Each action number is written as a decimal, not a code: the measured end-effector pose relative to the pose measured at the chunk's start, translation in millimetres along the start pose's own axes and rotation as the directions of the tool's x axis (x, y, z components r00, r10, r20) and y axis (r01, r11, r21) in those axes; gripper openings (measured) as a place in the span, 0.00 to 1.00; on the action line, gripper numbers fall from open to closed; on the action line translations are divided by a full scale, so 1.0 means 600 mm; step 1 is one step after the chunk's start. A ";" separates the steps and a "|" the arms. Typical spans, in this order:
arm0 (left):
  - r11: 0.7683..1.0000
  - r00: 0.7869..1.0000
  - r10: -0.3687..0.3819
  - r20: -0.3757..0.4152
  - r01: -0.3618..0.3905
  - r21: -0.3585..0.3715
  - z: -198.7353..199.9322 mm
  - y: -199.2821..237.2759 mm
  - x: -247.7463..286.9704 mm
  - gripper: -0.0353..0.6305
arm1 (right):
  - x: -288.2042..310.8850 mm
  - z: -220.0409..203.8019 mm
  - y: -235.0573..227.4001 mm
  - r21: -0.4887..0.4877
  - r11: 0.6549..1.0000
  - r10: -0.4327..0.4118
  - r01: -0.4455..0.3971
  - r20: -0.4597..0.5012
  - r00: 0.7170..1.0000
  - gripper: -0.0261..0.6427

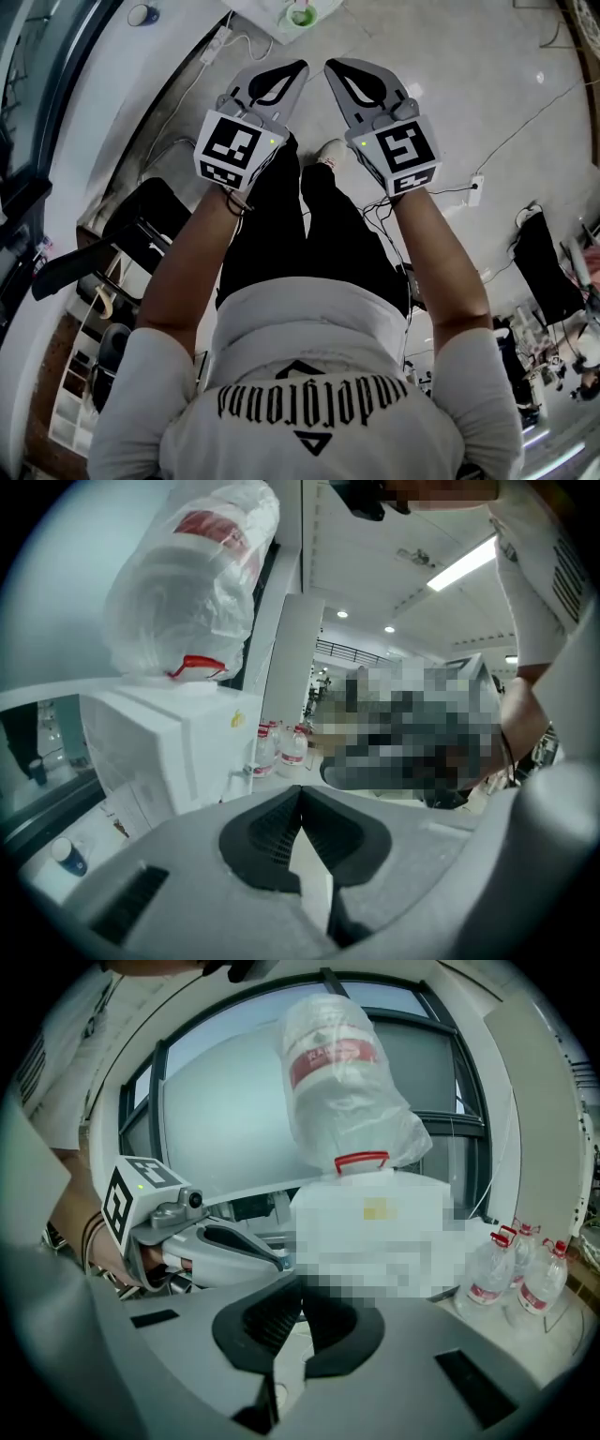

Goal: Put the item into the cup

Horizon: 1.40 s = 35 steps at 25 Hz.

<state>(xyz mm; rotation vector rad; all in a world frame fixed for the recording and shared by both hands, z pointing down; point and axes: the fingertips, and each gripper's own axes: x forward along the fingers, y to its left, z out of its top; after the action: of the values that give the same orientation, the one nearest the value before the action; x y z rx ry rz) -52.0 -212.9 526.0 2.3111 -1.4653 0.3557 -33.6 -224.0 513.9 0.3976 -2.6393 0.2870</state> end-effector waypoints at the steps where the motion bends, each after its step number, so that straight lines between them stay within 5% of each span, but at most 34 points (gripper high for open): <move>1: 1.000 1.000 -0.004 0.006 0.004 0.007 0.011 -0.004 -0.015 0.08 | -0.007 0.014 0.013 -0.006 1.000 0.001 -0.001 0.002 1.000 0.06; 8: 0.995 0.997 -0.039 0.059 0.033 0.099 0.115 -0.059 -0.094 0.07 | -0.094 0.113 0.074 -0.069 0.998 0.014 -0.010 0.052 0.999 0.06; 23: 0.983 0.970 -0.099 0.221 0.062 0.172 0.309 -0.217 -0.296 0.08 | -0.339 0.306 0.172 -0.123 0.992 0.038 -0.013 0.200 0.979 0.06; 35: 0.979 0.958 -0.084 0.274 0.029 0.200 0.381 -0.300 -0.379 0.08 | -0.506 0.328 0.175 -0.172 0.984 0.002 0.040 0.235 0.972 0.06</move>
<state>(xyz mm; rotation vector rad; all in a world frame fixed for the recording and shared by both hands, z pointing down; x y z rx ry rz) 16.6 -61.3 196.7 2.6441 -1.5485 0.1635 112.7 -108.3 186.7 0.4203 -2.8603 -0.0012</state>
